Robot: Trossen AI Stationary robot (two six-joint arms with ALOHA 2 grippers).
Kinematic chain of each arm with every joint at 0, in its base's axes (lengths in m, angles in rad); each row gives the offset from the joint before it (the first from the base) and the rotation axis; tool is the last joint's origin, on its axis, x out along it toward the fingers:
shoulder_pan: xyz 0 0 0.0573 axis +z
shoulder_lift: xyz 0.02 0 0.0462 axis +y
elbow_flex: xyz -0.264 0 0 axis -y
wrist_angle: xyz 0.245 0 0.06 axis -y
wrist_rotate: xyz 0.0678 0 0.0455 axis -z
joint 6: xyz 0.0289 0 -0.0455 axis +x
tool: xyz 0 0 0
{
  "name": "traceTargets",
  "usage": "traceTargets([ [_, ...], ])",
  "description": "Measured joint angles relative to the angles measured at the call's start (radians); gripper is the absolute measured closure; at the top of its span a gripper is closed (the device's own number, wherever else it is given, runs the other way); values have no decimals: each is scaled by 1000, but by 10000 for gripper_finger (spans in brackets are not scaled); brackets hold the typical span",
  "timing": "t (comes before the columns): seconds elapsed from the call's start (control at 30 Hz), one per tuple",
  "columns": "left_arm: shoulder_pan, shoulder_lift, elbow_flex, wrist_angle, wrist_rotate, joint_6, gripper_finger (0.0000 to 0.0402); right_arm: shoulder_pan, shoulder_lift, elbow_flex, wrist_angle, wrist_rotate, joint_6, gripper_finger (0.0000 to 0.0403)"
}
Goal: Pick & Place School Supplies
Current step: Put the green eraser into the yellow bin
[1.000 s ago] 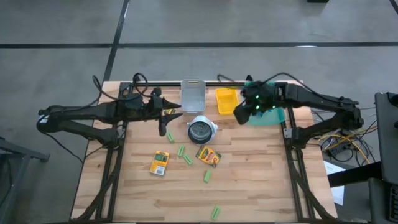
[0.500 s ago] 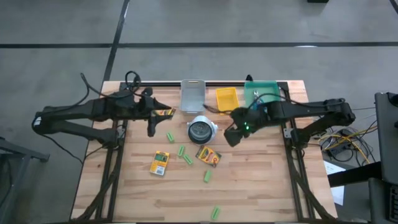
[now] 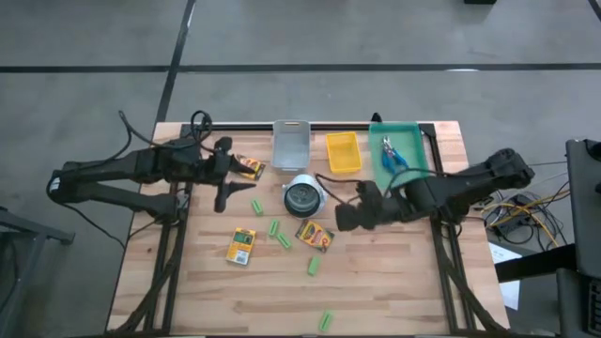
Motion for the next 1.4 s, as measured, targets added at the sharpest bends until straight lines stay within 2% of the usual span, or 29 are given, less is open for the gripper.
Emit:
traceTargets([
  [0.23,0,0,-1,-5,25,72,241,162,68,0,103,152,216,309],
  [0.37,1,0,-1,-6,25,107,241,204,151,27,92,155,358,312],
  [0.5,1,1,-1,-10,25,107,241,222,240,91,95,79,441,313],
  [0.6,1,1,-1,-10,25,111,241,229,309,158,89,28,445,313],
  [0.87,0,1,-2,-47,24,151,241,250,463,368,50,4,443,312],
  [1.0,0,1,-2,-56,24,151,241,284,519,459,-16,-1,328,312],
  [1.13,0,1,-2,-57,24,150,241,312,564,521,-26,-43,296,312],
  [1.3,0,2,-2,-55,24,150,241,335,600,613,-141,-102,344,312],
  [1.4,0,2,-2,-55,23,150,241,347,613,658,-237,-103,388,313],
])
